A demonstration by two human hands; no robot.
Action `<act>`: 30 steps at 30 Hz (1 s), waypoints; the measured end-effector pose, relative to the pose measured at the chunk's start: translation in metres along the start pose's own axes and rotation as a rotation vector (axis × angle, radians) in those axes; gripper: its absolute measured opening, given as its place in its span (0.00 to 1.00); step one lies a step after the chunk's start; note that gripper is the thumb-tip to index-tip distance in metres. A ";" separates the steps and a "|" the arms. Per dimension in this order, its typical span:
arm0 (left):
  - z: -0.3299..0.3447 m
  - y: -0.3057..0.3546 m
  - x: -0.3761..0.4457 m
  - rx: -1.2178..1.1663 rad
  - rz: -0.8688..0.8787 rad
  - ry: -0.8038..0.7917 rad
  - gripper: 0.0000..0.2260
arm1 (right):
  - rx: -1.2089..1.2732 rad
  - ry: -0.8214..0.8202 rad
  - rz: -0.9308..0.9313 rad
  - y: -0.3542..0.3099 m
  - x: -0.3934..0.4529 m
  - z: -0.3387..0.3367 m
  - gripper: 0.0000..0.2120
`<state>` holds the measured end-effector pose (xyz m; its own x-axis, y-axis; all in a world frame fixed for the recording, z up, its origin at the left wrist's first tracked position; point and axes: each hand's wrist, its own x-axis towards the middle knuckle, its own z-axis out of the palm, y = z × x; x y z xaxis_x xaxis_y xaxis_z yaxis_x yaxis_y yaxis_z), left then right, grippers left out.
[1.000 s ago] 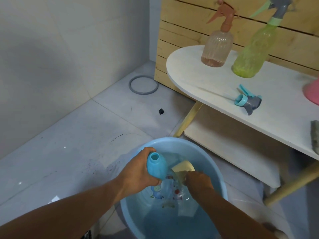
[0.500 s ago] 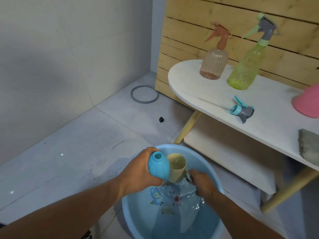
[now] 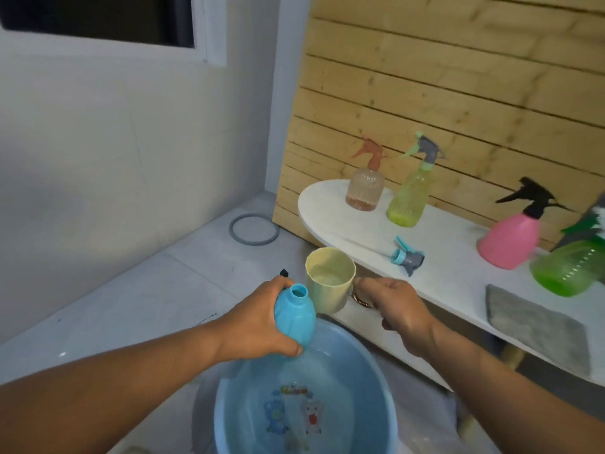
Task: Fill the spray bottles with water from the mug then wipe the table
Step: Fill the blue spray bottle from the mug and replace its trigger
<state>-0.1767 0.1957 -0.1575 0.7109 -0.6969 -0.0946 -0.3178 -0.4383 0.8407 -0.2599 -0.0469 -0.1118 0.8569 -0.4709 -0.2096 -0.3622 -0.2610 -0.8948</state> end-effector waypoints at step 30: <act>0.006 0.020 0.008 -0.037 0.024 0.012 0.40 | -0.211 0.139 -0.349 -0.048 -0.019 -0.020 0.21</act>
<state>-0.1811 0.1777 -0.1445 0.7109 -0.7000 -0.0678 -0.3117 -0.4001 0.8619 -0.2663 -0.0425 -0.0567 0.8893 -0.4286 0.1595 -0.1385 -0.5849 -0.7992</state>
